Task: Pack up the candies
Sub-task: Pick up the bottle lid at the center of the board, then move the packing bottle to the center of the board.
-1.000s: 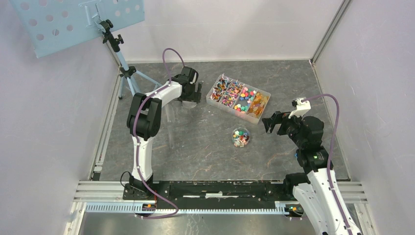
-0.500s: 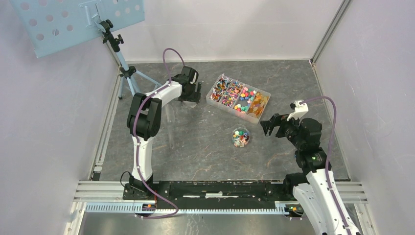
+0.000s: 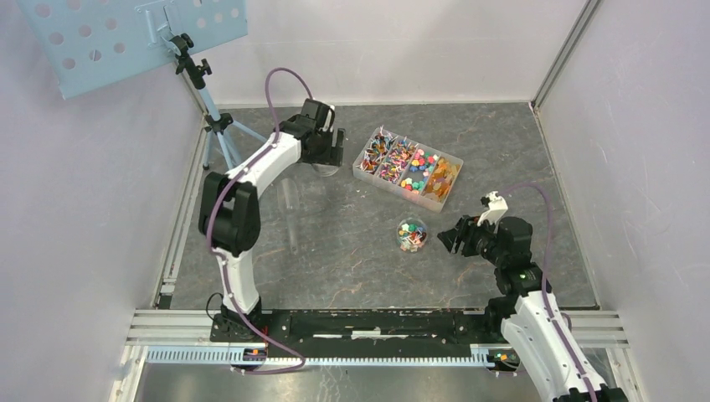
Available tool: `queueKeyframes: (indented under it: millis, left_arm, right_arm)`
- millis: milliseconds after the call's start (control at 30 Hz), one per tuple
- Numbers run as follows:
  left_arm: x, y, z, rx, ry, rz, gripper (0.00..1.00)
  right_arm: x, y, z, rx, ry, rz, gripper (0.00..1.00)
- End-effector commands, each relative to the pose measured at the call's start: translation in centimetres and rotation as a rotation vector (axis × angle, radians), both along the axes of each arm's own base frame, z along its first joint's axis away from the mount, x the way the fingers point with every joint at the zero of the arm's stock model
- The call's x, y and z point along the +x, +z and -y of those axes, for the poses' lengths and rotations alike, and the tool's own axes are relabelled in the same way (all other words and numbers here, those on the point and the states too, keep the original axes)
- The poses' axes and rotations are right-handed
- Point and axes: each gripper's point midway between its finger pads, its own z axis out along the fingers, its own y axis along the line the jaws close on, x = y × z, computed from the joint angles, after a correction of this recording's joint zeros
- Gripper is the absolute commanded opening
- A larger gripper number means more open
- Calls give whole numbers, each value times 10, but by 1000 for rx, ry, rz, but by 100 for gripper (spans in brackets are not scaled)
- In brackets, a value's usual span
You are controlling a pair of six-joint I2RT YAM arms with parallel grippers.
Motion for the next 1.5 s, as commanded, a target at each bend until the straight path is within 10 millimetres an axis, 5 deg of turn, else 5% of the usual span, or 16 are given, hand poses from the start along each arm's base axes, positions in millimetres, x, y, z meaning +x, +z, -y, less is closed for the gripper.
queueKeyframes:
  millis: [0,233,667,1067,1233,1467]
  left_arm:
    - [-24,65,27,-63,-123,101,71]
    - [-83,88,75,-116,-292,103,71]
    - [-185,92,167,-210,-538,59,71]
    - [-211,68,204,-170,-608,23,71]
    - [-212,61,217,-154,-623,20,71]
    - [-212,57,228,-130,-631,21,71]
  right_arm:
    - [3,3,-15,63,41,38,60]
    - [2,-14,-29,80,73,21,43]
    - [14,-33,-31,21,44,-8,36]
    - [13,-33,-45,12,86,3,37]
    - [16,-33,-31,-53,32,8,45]
    - [19,-25,-3,-125,-108,29,88]
